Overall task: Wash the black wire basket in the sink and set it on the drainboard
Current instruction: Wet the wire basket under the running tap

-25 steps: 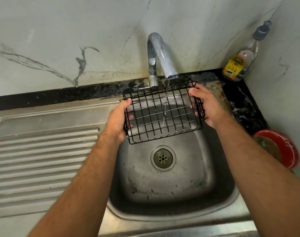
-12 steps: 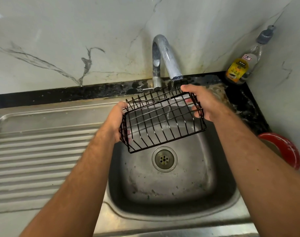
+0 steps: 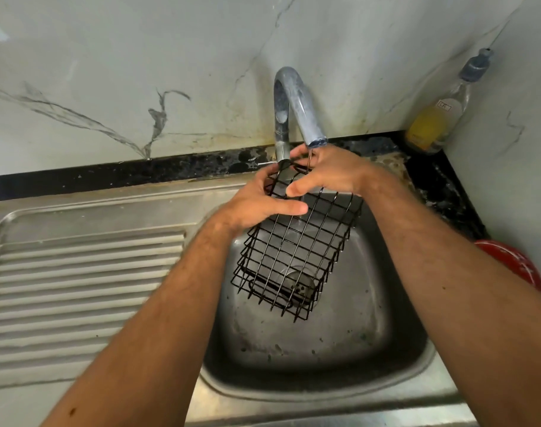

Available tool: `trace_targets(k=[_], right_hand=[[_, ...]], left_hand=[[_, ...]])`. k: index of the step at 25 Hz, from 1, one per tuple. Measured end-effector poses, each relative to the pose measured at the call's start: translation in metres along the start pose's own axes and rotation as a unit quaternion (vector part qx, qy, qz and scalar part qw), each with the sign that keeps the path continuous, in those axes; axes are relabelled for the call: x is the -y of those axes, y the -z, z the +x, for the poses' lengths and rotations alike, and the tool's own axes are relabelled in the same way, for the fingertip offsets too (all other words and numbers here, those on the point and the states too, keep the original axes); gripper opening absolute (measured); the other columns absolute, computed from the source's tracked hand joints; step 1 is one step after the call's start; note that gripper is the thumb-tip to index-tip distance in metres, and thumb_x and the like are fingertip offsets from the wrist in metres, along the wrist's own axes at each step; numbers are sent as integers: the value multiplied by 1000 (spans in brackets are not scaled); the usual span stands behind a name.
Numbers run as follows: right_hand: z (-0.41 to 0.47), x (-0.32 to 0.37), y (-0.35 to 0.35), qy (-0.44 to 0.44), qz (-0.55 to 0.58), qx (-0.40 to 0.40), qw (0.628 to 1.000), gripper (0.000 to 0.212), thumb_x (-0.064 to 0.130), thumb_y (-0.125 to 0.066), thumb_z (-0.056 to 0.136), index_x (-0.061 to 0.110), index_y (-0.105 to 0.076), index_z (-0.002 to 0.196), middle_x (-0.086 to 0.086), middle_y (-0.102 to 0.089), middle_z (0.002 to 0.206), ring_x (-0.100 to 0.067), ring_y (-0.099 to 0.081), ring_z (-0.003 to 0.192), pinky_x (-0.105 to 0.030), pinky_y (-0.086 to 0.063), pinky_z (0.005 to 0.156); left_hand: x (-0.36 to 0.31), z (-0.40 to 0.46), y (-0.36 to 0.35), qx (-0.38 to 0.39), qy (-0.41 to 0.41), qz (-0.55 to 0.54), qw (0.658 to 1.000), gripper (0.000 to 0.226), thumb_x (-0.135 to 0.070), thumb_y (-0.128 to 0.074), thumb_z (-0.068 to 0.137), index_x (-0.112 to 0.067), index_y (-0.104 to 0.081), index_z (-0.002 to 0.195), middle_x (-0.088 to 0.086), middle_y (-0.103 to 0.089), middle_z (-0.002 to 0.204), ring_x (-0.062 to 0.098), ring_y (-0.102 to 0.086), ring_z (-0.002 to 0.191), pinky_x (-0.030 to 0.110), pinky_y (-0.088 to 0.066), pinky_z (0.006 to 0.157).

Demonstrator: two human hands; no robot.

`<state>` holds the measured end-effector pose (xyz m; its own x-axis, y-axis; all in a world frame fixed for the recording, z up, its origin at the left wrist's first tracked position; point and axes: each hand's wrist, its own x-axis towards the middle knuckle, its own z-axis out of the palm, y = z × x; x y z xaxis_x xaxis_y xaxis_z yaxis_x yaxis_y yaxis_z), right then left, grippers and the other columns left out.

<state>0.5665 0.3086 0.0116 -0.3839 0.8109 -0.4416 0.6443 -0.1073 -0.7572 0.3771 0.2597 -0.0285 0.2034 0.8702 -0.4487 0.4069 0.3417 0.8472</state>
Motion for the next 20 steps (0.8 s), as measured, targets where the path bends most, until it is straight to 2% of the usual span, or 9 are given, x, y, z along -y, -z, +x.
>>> trace_targets(k=[3,5,7,9,11,13,15,18,20], right_hand=[[-4,11,9,30,-19,20,999,78,38,-91,58,31,-60,130,22,-61,128,0,-53,124,-31,-30,113],[-9,17,8,52,-31,1,998,62,31,-87,69,33,-65,127,19,-63,128,-2,-54,124,-28,-31,112],[-14,23,2,74,-106,-26,991,52,37,-80,80,37,-65,129,12,-60,137,-7,-53,128,-25,-33,110],[-18,26,-8,105,-239,-58,964,43,41,-68,91,37,-63,133,7,-62,138,-11,-57,122,-22,-38,98],[-21,24,-21,157,-330,-120,923,40,37,-59,97,34,-60,137,4,-67,131,-15,-65,111,-26,-47,95],[-24,15,-33,213,-361,-181,890,40,34,-52,100,29,-57,140,2,-69,128,-18,-70,106,-36,-54,97],[-22,1,-43,223,-346,-233,881,39,37,-47,100,24,-63,134,-1,-72,122,-21,-71,104,-41,-55,96],[-16,-15,-52,173,-327,-326,870,31,33,-55,100,22,-70,125,-2,-73,119,-24,-65,119,-49,-33,117],[-14,-18,-55,167,-331,-353,859,33,27,-55,99,17,-68,127,-7,-69,128,-28,-58,129,-56,-22,121]], left_hand=[[3,5,-3,-11,-15,-49,999,108,-45,-99,48,-25,-50,143,-9,-71,120,6,-66,111,29,-46,96],[5,6,-7,-36,-14,-88,995,99,-44,-98,46,-22,-55,133,-8,-73,109,8,-67,100,30,-48,84],[9,6,-10,-48,-1,-127,991,93,-46,-94,47,-19,-60,128,-8,-74,102,11,-67,95,33,-48,78],[13,6,-10,-42,22,-162,986,84,-46,-92,49,-20,-64,123,-10,-75,96,13,-67,92,36,-47,77],[15,3,-10,-42,40,-188,980,65,-47,-89,51,-26,-70,109,-8,-75,95,17,-65,93,38,-47,77],[18,2,-9,-44,54,-198,978,56,-47,-88,54,-25,-72,103,-4,-76,99,22,-65,96,42,-49,79],[17,-2,-11,-53,79,-184,978,62,-48,-87,53,-20,-74,108,-2,-77,106,25,-69,102,48,-56,91],[7,-10,-18,-74,107,-167,977,67,-52,-84,51,-18,-76,108,2,-76,113,30,-73,101,54,-58,92],[2,-12,-22,-89,110,-175,974,67,-52,-82,51,-16,-74,107,5,-74,115,34,-74,102,55,-60,87]])
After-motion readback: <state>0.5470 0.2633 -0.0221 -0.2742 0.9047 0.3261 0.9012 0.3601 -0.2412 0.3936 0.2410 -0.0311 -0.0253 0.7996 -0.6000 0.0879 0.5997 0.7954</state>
